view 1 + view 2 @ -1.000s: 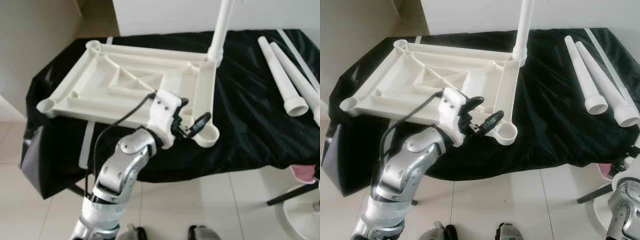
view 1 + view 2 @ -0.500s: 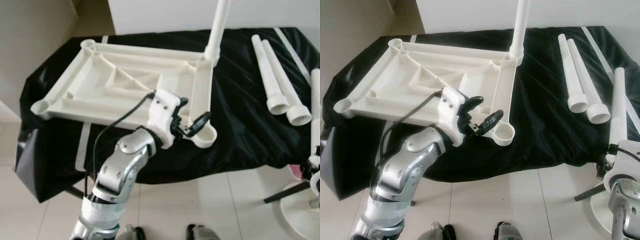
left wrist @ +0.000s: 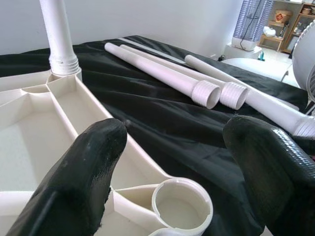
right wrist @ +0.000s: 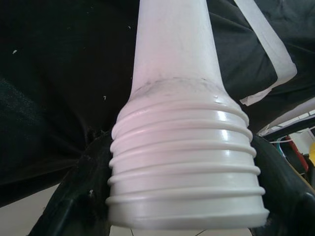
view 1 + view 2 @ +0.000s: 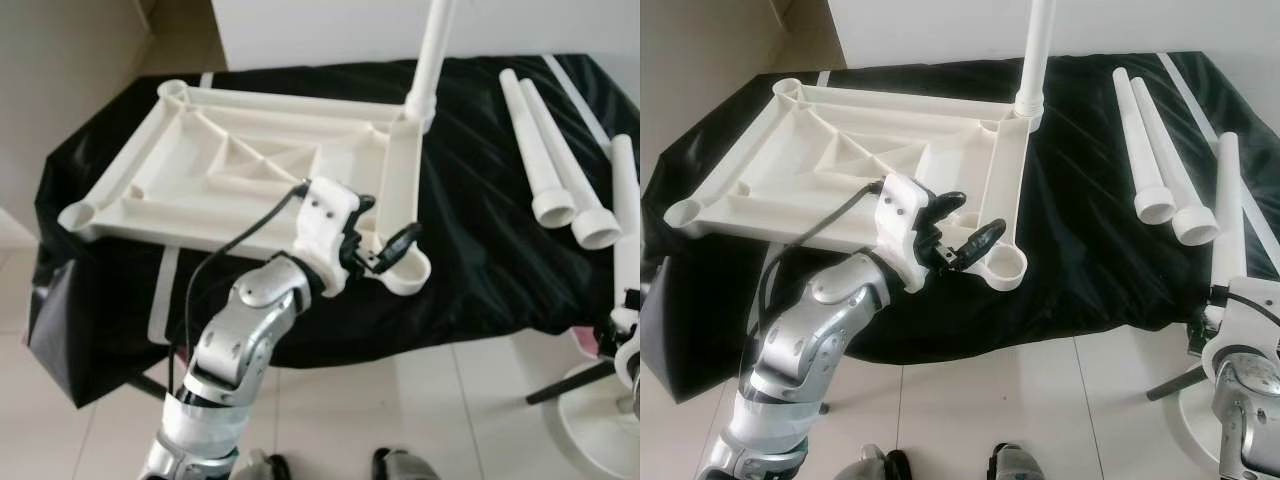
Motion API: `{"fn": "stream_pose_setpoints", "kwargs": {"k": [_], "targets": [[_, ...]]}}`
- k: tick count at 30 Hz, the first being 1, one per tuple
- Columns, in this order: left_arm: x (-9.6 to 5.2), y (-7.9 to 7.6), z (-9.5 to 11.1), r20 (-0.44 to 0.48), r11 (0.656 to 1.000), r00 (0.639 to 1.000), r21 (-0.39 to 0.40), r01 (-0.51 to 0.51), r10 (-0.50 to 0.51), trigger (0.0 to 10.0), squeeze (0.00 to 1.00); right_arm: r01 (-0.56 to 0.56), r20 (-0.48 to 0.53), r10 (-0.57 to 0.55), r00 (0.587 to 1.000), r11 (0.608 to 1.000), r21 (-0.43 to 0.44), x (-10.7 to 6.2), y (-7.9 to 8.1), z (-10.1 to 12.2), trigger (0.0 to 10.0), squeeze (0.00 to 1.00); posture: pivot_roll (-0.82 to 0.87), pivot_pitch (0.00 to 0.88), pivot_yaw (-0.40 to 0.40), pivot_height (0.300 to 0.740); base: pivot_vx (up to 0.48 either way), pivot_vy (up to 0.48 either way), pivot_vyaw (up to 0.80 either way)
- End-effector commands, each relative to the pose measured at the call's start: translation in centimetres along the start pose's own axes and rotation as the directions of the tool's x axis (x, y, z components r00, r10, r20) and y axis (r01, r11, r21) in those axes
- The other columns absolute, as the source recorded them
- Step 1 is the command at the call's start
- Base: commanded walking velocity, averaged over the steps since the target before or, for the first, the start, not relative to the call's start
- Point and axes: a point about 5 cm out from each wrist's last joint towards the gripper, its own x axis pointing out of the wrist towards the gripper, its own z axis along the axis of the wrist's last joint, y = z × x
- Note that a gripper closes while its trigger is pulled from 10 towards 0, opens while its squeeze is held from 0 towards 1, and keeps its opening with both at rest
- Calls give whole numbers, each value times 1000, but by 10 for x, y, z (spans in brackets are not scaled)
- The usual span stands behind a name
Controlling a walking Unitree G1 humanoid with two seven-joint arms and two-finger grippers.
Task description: Building children table
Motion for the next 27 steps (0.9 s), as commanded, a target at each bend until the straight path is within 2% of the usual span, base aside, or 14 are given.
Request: {"fn": "stream_pose_setpoints", "kwargs": {"k": [1,3,5,6,9,16,17,19,20,21,23,24,25,27], "targets": [[1,0,2,8,1000,1000,3,-2,1,10000,0,-130,30,130,991,992,-7,0,22,5,10000,0,-124,149,23,740,0,0,0],[1,0,3,10,1000,1000,5,-2,2,10000,0,-181,57,184,981,982,-44,-2,31,9,10000,0,-119,143,20,740,0,0,0],[2,1,3,13,1000,1000,7,-2,2,10000,0,-181,121,188,975,981,-67,-3,33,19,10000,0,-119,141,20,740,0,0,0],[2,1,3,13,1000,1000,7,-2,2,10000,0,-181,121,188,975,981,-67,-3,33,19,10000,0,-119,141,20,740,0,0,0],[2,1,4,18,1000,1000,7,-1,0,10000,0,-129,233,126,964,992,-4,-4,27,38,10000,0,-117,135,19,740,0,0,0],[3,1,5,25,1000,1000,7,4,-4,10000,0,-96,341,70,937,993,62,-6,22,56,10000,0,-111,128,18,740,0,0,0],[3,0,6,31,1000,1000,6,7,-7,10000,0,-95,407,48,912,991,97,-8,20,67,10000,0,-105,120,18,740,0,0,0],[3,0,6,31,1000,1000,6,7,-7,10000,0,-95,407,48,912,991,97,-8,20,67,10000,0,-105,120,18,740,0,0,0],[3,-1,7,34,1000,999,6,9,-9,10000,0,-97,449,33,893,988,119,-10,19,75,10000,0,-105,120,18,740,0,0,0],[3,-1,7,36,1000,999,8,11,-12,10000,0,-130,492,50,869,983,130,-12,21,84,10000,0,-101,113,19,740,0,0,0],[3,-1,7,36,1000,999,8,11,-12,10000,0,-130,492,50,869,983,130,-12,21,84,10000,0,-101,113,19,740,0,0,0],[3,-1,7,38,1000,999,10,15,-15,10000,0,-191,521,101,847,974,121,-13,29,90,10000,0,-101,109,20,740,0,0,0],[3,-1,7,38,1000,999,10,15,-15,10000,0,-191,521,101,847,974,121,-13,29,90,10000,0,-101,109,20,740,0,0,0],[4,-2,8,40,1000,999,13,20,-20,10000,0,-324,525,243,816,944,66,-15,50,94,10000,0,-97,103,16,740,0,0,0]]}}
